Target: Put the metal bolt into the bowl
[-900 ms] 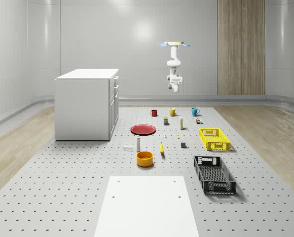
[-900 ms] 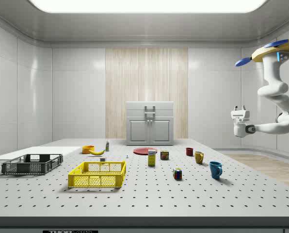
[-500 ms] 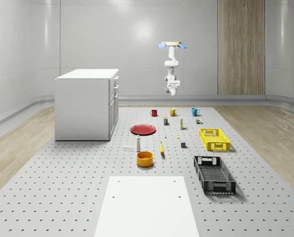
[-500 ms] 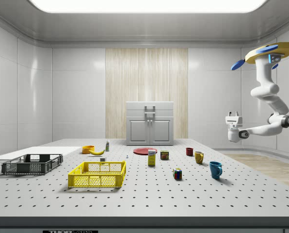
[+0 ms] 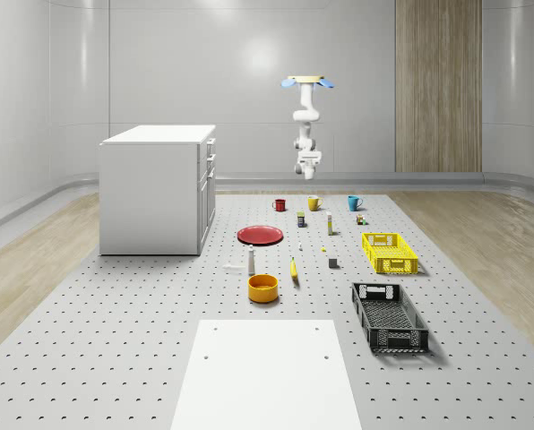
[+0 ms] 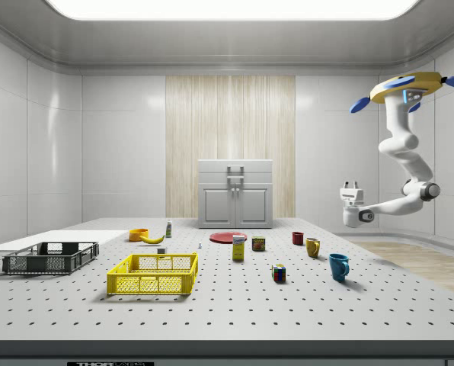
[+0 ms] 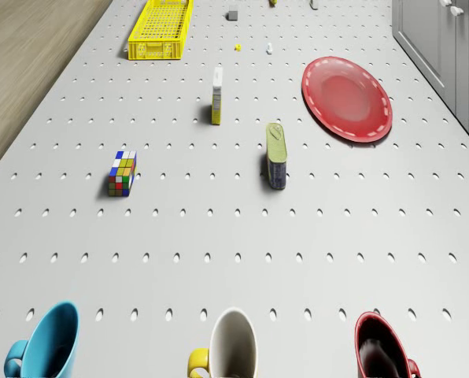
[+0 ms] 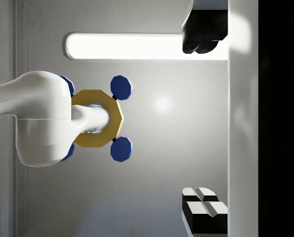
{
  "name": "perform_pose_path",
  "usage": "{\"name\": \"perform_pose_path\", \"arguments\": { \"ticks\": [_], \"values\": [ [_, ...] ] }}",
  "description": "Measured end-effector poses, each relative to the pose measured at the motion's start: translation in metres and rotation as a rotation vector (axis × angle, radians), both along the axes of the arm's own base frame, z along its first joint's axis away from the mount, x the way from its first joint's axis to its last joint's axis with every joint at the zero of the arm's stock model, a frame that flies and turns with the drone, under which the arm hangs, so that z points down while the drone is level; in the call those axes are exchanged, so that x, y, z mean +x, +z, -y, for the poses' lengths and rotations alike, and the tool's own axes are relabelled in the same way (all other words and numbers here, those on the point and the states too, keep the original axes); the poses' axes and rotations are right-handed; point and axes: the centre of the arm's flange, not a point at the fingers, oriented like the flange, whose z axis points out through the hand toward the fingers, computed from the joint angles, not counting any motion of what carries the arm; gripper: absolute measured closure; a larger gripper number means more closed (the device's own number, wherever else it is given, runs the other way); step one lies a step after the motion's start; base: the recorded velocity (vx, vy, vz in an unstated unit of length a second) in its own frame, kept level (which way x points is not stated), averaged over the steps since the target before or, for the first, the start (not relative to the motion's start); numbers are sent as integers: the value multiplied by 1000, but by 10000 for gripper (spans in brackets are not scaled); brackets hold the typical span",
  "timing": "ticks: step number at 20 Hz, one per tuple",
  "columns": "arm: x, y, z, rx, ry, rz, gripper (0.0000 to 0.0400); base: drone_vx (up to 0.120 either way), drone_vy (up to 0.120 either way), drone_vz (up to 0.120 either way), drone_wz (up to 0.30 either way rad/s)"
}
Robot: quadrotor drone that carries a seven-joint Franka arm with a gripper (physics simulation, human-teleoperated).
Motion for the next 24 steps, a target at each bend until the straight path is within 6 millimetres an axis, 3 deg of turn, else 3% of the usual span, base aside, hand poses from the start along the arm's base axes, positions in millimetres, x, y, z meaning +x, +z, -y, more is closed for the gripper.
{"name": "perform_pose_path", "arguments": {
  "ticks": [24],
  "values": [
    [-1,5,0,-4,0,18,0,120,-120,0,0]
  ]
}}
